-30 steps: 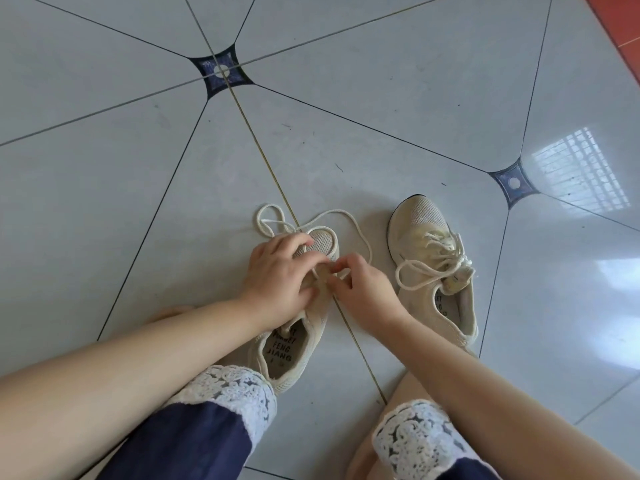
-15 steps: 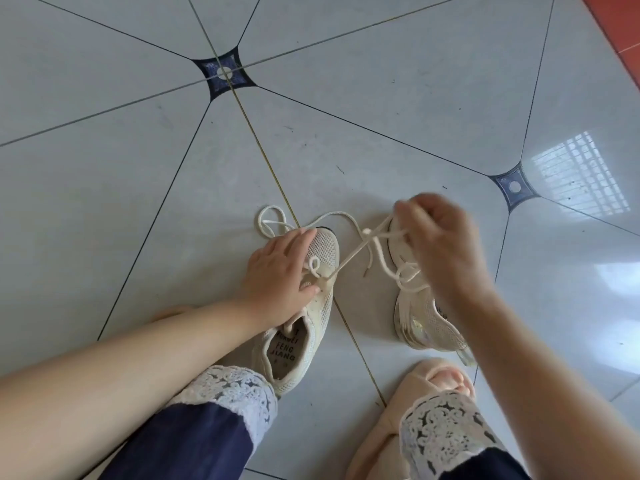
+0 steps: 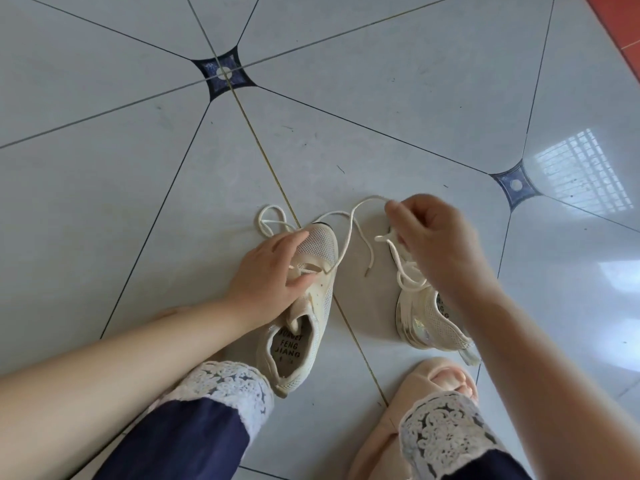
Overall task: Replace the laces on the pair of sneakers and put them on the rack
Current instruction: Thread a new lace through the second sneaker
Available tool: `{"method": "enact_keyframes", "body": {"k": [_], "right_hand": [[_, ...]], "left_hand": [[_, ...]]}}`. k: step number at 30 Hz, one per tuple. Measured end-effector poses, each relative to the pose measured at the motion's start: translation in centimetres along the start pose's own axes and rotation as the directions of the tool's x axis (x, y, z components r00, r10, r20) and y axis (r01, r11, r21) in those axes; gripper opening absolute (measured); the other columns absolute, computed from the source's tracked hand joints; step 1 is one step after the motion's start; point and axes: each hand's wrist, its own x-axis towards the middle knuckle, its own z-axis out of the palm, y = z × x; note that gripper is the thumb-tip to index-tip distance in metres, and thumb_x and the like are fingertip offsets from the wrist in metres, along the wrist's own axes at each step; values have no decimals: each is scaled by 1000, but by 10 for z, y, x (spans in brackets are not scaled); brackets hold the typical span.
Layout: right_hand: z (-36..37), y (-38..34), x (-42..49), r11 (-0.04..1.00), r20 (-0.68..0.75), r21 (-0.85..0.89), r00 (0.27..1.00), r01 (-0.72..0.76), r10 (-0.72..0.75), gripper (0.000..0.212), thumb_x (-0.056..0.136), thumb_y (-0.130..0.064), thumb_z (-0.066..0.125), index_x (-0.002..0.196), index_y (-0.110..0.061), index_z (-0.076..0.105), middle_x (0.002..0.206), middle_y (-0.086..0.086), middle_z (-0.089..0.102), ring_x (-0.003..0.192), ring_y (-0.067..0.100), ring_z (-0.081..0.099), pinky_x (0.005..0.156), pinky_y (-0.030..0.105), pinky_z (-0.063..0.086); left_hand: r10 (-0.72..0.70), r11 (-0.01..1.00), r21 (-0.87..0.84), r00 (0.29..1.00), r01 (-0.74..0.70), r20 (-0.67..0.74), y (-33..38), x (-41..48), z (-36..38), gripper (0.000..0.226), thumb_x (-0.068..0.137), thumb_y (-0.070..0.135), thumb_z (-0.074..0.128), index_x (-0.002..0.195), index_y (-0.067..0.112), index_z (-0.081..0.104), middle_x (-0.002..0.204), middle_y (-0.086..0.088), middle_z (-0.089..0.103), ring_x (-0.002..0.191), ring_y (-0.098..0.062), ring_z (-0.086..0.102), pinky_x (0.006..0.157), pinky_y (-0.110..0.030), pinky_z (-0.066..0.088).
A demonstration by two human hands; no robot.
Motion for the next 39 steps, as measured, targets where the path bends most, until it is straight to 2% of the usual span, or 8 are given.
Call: {"method": "enact_keyframes", "body": {"k": [4,6,9,11,13,19,24,39], "right_hand": [[15,7,-3,998,76,-51,997,37,-33,34,87,-36,57,65,-11,57,47,-11,45,39,1,40,41,10,31],[18,8,0,998,117,-55,993,40,-34,33,88,-34,57,65,-11,55,44,-12,45,37,1,40,41,10,30],[20,10,8,998,126,-62,992,13,-5,30,89,-34,55,63,-18,54,48,-12,48,39,-1,41,45,13,30],[21,12,14,998,141,-63,990,-19,28,31,89,-34,55,62,-19,54,44,-15,49,39,-1,41,49,19,30],[22,15,17,998,160,-41,985,-56,62,29,90,-34,55,64,-21,57,42,-19,50,39,0,41,52,22,32],[10,-1,30,987,237,121,969,-105,74,25,92,-28,53,71,-23,67,50,-13,52,43,6,36,46,20,31],[-13,-40,31,904,287,373,953,-209,102,26,95,-17,48,82,-17,70,58,-6,54,44,4,37,40,13,29],[-96,-178,-24,499,444,806,883,-318,-154,35,101,-31,29,81,-14,54,77,8,70,69,23,66,65,34,51]], "left_hand": [[-95,995,-44,992,91,-82,-12,-3,-2,48,86,30,59,130,15,47,133,-3,47,125,-20,39,98,-20,23],[-350,929,-166,932,332,-96,-17,5,-4,50,84,33,60,128,13,47,128,-5,49,122,-21,41,95,-23,28],[-643,472,-589,713,656,280,-14,27,-15,40,85,32,61,116,7,55,105,-5,60,105,-26,55,85,-32,41],[-569,120,-778,685,617,456,-8,44,-26,15,88,21,59,96,8,59,86,-4,65,81,-21,60,68,-26,47],[-523,-34,-854,719,519,457,3,61,-43,8,90,16,55,85,9,55,73,-4,65,64,-15,56,56,-23,49],[-250,311,-913,949,266,192,59,81,-99,13,92,13,51,104,9,55,79,-2,71,51,-9,51,48,-19,44],[-2,617,-785,998,46,57,104,73,-140,16,96,15,43,96,18,59,101,2,65,51,-6,55,53,-17,47],[309,722,-661,950,-207,40,189,-2,-212,14,76,34,59,77,26,70,81,5,68,78,-5,61,74,-19,47]]}}
